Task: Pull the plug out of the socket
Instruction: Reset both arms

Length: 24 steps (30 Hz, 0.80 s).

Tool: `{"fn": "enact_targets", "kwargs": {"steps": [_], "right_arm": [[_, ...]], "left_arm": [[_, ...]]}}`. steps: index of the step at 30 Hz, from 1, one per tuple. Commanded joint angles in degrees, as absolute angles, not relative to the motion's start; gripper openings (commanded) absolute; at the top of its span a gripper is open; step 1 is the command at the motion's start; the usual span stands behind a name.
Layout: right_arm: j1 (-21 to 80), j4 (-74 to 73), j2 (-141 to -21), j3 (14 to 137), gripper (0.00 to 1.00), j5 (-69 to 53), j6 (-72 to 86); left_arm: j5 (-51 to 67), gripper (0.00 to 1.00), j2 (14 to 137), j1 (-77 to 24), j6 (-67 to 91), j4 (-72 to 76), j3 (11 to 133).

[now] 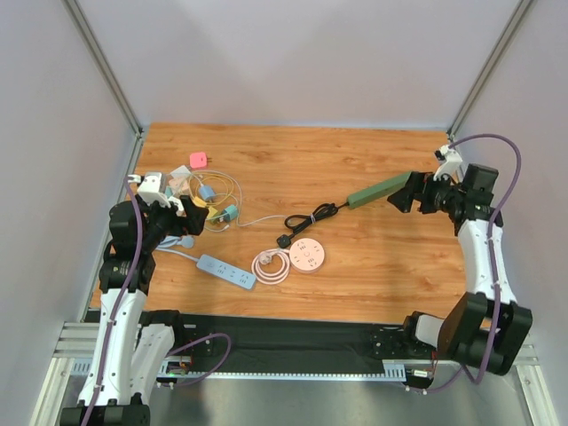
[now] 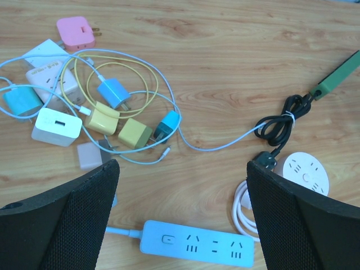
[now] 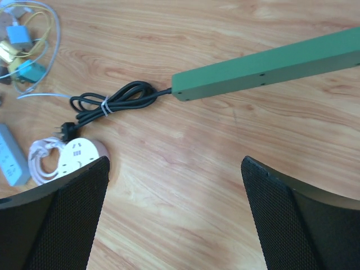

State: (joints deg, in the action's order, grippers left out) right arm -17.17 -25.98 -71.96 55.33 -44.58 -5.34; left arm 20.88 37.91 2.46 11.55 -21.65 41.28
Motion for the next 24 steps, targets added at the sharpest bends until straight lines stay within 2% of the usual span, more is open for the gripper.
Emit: {"fn": "enact_targets", "kwargs": {"steps": [1,11,19,24], "right_arm": [[-17.1,-29.9,-65.6,56.3,1.0,-36.2,-10.1],[-17.2,-26.5,-54.6,51.4,1.0,-18.7,-1.2],[-17.2,-22.3,-54.1,49.6,1.0,-4.2,5.9],[-17.2,-24.6,-55.7,51.7,1.0,-0.1,8.3]], "left_arm": [[21.6,1.0,37.2,2.7,10.5,-20.8,40.6],[20.4,1.0,38.1,2.7,10.5,-21.1,40.4],[18.8,1.0,38.6,2.7,10.1,-21.4,40.4],[18.0,1.0,38.5,2.8,10.1,-21.5,40.4]]}}
